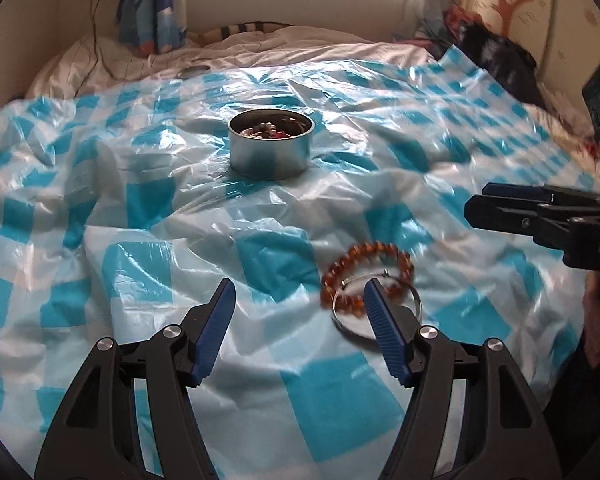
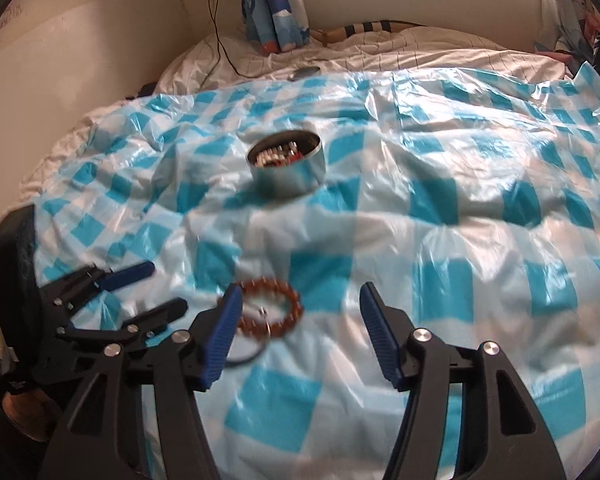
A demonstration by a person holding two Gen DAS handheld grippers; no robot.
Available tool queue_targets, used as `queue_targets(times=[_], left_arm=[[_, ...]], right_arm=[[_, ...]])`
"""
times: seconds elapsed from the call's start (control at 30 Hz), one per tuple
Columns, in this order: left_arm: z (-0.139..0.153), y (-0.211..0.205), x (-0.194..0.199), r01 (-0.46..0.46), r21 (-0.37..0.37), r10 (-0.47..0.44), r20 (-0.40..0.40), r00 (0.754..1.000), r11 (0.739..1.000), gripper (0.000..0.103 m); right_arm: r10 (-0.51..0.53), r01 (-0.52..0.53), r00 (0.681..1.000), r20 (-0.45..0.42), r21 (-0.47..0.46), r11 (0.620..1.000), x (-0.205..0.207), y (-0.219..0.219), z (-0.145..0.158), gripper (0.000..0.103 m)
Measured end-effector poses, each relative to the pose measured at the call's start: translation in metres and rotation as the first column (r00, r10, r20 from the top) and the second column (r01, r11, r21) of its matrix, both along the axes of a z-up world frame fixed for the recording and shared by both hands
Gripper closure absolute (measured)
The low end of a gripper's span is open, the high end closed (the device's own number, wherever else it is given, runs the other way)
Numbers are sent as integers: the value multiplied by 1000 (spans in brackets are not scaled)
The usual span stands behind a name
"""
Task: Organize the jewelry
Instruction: 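Move both grippers back to the amber bead bracelet and metal bangle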
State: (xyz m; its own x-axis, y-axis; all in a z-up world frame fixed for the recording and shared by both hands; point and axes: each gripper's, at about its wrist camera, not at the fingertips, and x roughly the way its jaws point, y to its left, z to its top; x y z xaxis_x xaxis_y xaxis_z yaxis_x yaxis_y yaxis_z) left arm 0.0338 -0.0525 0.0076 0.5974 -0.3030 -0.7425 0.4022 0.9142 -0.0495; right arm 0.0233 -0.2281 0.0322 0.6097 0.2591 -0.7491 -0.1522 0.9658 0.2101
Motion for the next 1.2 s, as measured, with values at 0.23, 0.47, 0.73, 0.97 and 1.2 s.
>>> queue_targets(times=[0.23, 0.47, 0.73, 0.97, 1.2], left_arm=[[-3, 0, -6, 12, 28, -12, 8, 1000, 1000, 39], [-4, 8, 3, -22, 4, 22, -6, 1000, 1000, 38], [-5, 6, 4, -20, 16, 20, 1, 1000, 1000, 37], [-4, 5, 1, -22, 48, 21, 22, 1000, 999, 35], [0, 3, -2, -13, 69, 10, 43, 999, 998, 33]], right_arm=[[16, -17, 999, -42, -11, 1000, -5, 2, -14, 44], [61, -63, 995, -82, -19, 998, -1, 18, -27, 44], [89, -93, 990, -106, -29, 995, 3, 38, -43, 44], [98, -103, 988, -121, -44, 994, 6, 45, -51, 44], [86, -94, 988, -131, -51, 994, 10, 45, -56, 44]])
